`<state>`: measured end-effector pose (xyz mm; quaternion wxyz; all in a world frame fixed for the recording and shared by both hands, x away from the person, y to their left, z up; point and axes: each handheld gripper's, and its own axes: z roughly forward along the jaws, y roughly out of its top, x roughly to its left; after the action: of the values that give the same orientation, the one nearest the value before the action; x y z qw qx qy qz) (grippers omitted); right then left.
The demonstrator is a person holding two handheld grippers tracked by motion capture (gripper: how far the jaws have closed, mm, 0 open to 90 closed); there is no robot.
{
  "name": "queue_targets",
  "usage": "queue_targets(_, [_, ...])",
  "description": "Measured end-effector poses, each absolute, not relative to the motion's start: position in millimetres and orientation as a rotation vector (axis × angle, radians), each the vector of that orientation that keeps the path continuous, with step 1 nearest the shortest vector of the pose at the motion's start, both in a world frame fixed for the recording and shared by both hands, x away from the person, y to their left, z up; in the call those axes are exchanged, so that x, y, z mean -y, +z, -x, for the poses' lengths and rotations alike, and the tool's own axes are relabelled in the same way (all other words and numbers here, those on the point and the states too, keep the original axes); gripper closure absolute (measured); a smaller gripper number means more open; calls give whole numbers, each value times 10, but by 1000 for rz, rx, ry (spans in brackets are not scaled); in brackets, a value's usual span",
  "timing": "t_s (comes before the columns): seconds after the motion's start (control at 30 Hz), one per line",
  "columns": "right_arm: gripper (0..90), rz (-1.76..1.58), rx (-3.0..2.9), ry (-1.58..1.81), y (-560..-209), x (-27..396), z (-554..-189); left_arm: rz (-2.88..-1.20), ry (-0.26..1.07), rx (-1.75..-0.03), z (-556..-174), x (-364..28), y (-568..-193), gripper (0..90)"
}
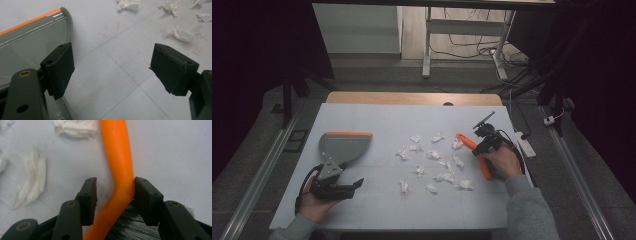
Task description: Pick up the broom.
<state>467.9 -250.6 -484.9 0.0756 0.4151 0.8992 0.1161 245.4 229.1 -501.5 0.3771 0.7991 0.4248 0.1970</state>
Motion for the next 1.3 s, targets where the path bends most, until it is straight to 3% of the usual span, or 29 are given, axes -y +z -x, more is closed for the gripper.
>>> queue_targets(0.17, [595,-1257,-2694,283,-4888,2461,-4720,-2044,500,-1088,-2460,-2293,-5023,199])
queue_targets(0.3, [690,-1298,-2682,289,-4881,2483,-4750,-2046,499,-1086,-2459,-2290,-5025,199])
queue_targets(0.63, [703,-1325,-2696,264,-4851,2517,-4763,-2042,499,-1085,-2452,-2302,-5022,200])
queue_targets(1.0, [705,-1436,-2584,596,-4356,2981,-4563,-2040,503,-1087,-2449,-2294,-5015,201])
queue_targets(1.3, [705,-1426,-2484,862,-3984,3055,-4362,-2046,506,-1085,-2462,-2270,-5016,201])
